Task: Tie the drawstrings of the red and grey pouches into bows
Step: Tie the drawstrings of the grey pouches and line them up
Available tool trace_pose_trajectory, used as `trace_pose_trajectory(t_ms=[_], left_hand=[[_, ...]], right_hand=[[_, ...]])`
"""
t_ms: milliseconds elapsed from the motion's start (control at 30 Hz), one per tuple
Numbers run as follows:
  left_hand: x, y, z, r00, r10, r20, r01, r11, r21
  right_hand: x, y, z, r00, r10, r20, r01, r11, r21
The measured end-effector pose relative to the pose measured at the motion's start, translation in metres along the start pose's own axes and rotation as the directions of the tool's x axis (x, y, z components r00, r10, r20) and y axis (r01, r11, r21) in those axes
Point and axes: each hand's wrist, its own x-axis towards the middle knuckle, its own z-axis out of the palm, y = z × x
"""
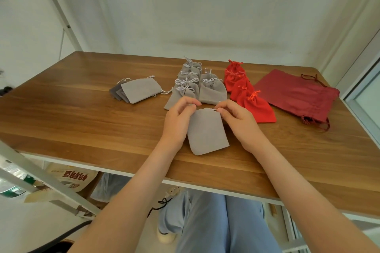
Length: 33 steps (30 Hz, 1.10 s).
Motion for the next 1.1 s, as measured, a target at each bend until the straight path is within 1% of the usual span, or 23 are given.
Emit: trace_pose_trajectory(t_ms=[67, 133, 200, 300, 367, 400, 467, 533, 600, 667, 733, 767, 800, 867, 933, 1000, 1033, 1100], left_hand=[[0.001, 0.001, 0.001, 0.999, -0.04, -0.03, 0.043, 0.993, 0.109], [0.0, 0.002, 0.004, 0.998, -0.048, -0.05, 0.059, 0.964, 0.258], [-0.001, 0.0, 0.008, 0.996, 0.031, -0.08, 0.005, 0.911, 0.413], [-0.005, -0.001, 0.012, 0.983, 0.162, -0.083, -0.097, 0.849, 0.519], [-0.005, -0.001, 0.012, 0.975, 0.22, -0.038, -0.164, 0.822, 0.546], [-0.006, 0.0, 0.011, 0.968, 0.249, -0.012, -0.202, 0.811, 0.549], [-0.006, 0.0, 0.009, 0.953, 0.301, 0.032, -0.27, 0.799, 0.538], [-0.007, 0.0, 0.008, 0.938, 0.34, 0.068, -0.325, 0.795, 0.511], [-0.008, 0.0, 0.006, 0.935, 0.345, 0.08, -0.34, 0.814, 0.471], [-0.008, -0.001, 0.003, 0.953, 0.293, 0.07, -0.296, 0.865, 0.405], [-0.006, -0.003, 0.001, 0.979, 0.195, 0.066, -0.206, 0.943, 0.263], [-0.004, -0.004, 0.0, 0.985, 0.154, 0.073, -0.165, 0.967, 0.196], [-0.003, -0.004, -0.001, 0.988, 0.131, 0.086, -0.144, 0.976, 0.166], [-0.002, -0.002, 0.001, 0.982, 0.127, 0.136, -0.153, 0.967, 0.202], [-0.003, -0.002, 0.003, 0.972, 0.145, 0.186, -0.194, 0.941, 0.277], [-0.002, -0.004, 0.004, 0.97, 0.158, 0.182, -0.21, 0.925, 0.318], [-0.001, -0.005, 0.004, 0.969, 0.167, 0.181, -0.217, 0.927, 0.306], [-0.001, -0.006, 0.004, 0.959, 0.199, 0.202, -0.243, 0.944, 0.223]], right_hand=[[0.001, 0.002, 0.0, 1.0, 0.0, -0.027, -0.001, 0.998, -0.062], [0.001, 0.004, -0.001, 0.996, -0.021, -0.083, 0.012, 0.994, -0.11], [0.002, 0.006, -0.004, 0.986, -0.063, -0.157, 0.034, 0.983, -0.181], [0.002, 0.007, -0.012, 0.948, -0.128, -0.292, 0.042, 0.958, -0.285], [0.002, 0.007, -0.016, 0.913, -0.169, -0.371, 0.04, 0.943, -0.331], [0.002, 0.007, -0.016, 0.897, -0.166, -0.41, 0.027, 0.946, -0.324], [0.001, 0.004, -0.015, 0.873, -0.102, -0.476, -0.019, 0.97, -0.244], [0.0, 0.003, -0.015, 0.863, -0.05, -0.504, -0.059, 0.978, -0.198], [0.001, 0.004, -0.016, 0.854, -0.03, -0.519, -0.085, 0.977, -0.195], [0.001, 0.003, -0.017, 0.846, -0.034, -0.533, -0.076, 0.98, -0.184], [0.001, 0.002, -0.02, 0.848, -0.09, -0.522, -0.011, 0.982, -0.187], [0.001, 0.001, -0.019, 0.857, -0.117, -0.501, 0.032, 0.984, -0.175], [0.001, -0.001, -0.018, 0.869, -0.138, -0.474, 0.08, 0.987, -0.141], [0.001, -0.003, -0.014, 0.904, -0.162, -0.397, 0.164, 0.986, -0.029], [0.002, -0.004, -0.008, 0.941, -0.191, -0.281, 0.209, 0.977, 0.034], [0.003, -0.002, -0.004, 0.963, -0.217, -0.157, 0.223, 0.975, 0.021], [0.005, -0.001, -0.003, 0.969, -0.224, -0.106, 0.225, 0.974, 0.0], [0.006, 0.003, -0.002, 0.977, -0.213, -0.006, 0.212, 0.975, -0.073]])
